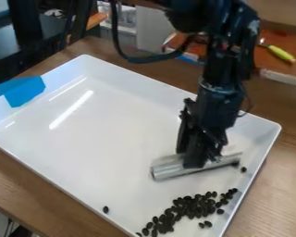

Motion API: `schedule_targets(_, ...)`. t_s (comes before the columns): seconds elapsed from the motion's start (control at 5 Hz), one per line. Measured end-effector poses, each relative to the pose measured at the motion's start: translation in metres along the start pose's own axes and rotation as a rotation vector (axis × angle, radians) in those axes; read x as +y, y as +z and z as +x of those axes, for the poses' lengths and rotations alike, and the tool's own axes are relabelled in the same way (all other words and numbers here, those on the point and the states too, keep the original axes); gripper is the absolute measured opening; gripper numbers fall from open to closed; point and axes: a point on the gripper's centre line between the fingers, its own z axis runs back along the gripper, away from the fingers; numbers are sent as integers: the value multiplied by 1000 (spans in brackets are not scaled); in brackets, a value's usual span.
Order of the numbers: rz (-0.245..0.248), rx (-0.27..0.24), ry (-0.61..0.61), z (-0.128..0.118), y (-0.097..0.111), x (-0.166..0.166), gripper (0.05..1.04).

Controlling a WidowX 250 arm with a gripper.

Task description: Sweep into pile

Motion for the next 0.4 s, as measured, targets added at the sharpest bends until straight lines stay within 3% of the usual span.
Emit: schedule_targets(0.4, -34, -17, -33, -6, 13, -25, 342)
